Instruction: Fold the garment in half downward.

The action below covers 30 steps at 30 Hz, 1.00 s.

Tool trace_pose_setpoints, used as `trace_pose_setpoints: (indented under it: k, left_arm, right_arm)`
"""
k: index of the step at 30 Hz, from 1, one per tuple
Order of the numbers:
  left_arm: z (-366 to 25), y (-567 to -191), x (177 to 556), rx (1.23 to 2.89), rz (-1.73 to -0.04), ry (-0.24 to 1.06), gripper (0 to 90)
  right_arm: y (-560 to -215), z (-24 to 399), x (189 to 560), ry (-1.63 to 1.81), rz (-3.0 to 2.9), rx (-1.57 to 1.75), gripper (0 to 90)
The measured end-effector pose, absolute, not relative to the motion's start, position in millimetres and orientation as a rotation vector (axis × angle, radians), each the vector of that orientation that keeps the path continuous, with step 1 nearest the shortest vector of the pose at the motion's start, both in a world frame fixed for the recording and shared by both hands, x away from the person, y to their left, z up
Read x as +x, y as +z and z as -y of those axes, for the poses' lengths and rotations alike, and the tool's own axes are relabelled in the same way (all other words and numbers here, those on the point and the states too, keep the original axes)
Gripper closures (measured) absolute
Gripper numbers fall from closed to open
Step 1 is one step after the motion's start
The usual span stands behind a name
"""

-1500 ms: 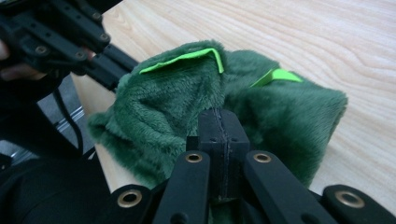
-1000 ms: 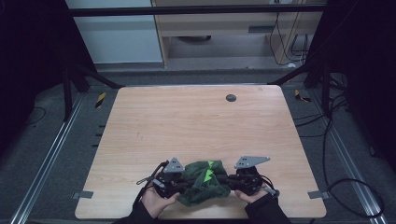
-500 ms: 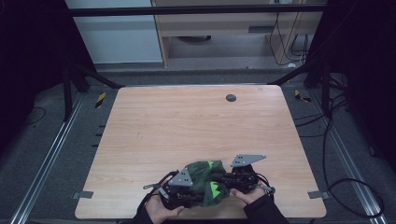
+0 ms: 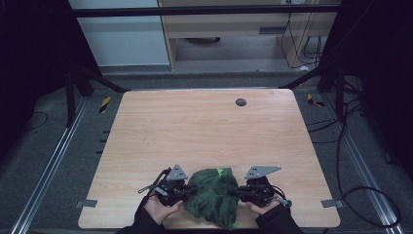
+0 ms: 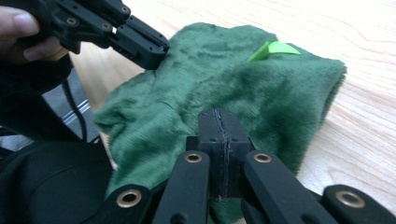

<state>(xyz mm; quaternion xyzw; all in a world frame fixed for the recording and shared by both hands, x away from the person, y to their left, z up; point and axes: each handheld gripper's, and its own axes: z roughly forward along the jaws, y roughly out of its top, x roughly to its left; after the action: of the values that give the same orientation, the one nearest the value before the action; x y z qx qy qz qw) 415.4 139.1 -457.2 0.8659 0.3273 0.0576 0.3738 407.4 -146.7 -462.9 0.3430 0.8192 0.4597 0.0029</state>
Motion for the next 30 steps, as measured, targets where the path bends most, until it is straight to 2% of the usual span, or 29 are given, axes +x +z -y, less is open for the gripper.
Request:
trace_pose_setpoints:
  k: [5,20,26,30]
  left_arm:
    - [-132.7,-462.9,422.4,2.227,-0.843,0.231,81.9]
    - [-129.9,-474.1,439.6,2.224,-0.865,0.242,82.9]
    - [-140.7,-461.1,439.2,2.168,-0.874,0.269,78.7]
    - [-155.1,-451.8,442.4,2.135,-0.906,0.307,73.7]
  right_arm:
    - [-463.6,145.8,422.7,1.446,-2.453,1.090,89.2]
    - [-489.9,136.5,445.3,1.272,-2.445,1.174,89.8]
    - [-477.9,140.3,442.4,1.354,-2.396,1.165,89.0]
    - [-466.8,153.9,445.3,1.382,-2.283,1.189,84.2]
